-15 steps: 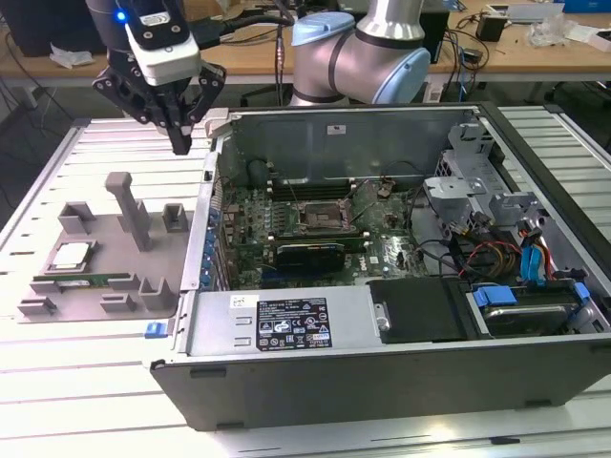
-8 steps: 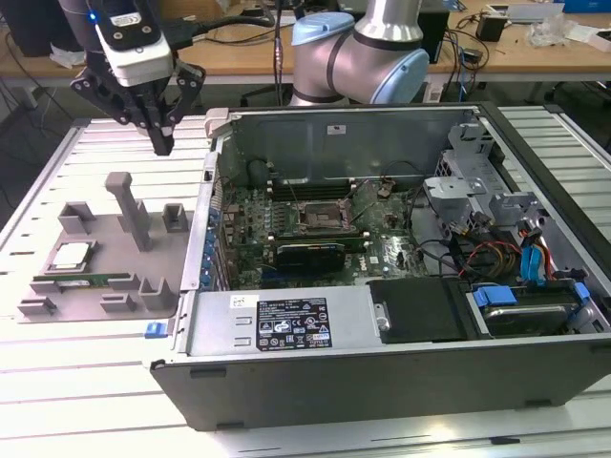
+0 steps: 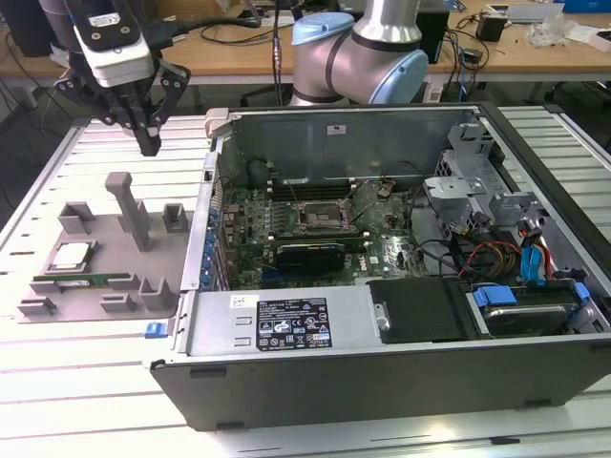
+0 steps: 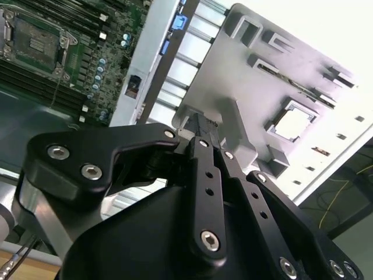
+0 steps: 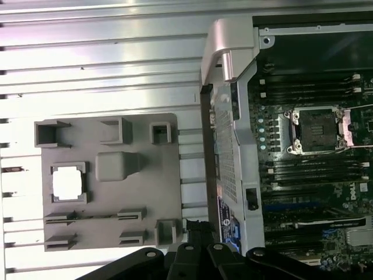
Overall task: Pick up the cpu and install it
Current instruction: 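Reach for the cpu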
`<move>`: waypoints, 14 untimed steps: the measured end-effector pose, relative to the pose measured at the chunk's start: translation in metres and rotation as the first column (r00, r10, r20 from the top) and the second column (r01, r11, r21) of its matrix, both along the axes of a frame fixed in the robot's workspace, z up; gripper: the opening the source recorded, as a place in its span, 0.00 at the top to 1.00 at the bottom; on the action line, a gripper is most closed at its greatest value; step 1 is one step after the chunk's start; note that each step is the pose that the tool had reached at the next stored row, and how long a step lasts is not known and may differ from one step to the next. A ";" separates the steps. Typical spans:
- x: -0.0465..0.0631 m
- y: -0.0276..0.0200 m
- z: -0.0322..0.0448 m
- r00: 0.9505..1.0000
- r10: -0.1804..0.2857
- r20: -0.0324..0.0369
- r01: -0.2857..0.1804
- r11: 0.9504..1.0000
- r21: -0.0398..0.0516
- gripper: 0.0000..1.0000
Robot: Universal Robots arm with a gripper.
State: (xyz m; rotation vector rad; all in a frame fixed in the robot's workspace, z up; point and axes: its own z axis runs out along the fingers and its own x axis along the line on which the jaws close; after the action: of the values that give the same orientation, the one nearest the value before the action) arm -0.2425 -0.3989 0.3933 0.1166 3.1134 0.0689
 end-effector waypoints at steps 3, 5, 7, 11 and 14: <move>-0.005 0.0000 0.0000 1.000 0.000 0.000 0.000 1.000 0.000 0.89; -0.009 0.0000 0.0000 1.000 0.000 0.000 0.000 1.000 0.000 0.89; -0.014 0.0000 0.0000 1.000 0.000 0.000 0.000 1.000 0.000 0.89; -0.031 0.0000 -0.0014 1.000 0.000 0.000 0.000 1.000 0.001 0.89; -0.038 0.0000 -0.0033 1.000 0.000 0.000 0.000 1.000 0.001 0.89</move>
State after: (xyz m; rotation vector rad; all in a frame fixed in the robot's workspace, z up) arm -0.2801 -0.3989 0.3900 0.1166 3.1133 0.0700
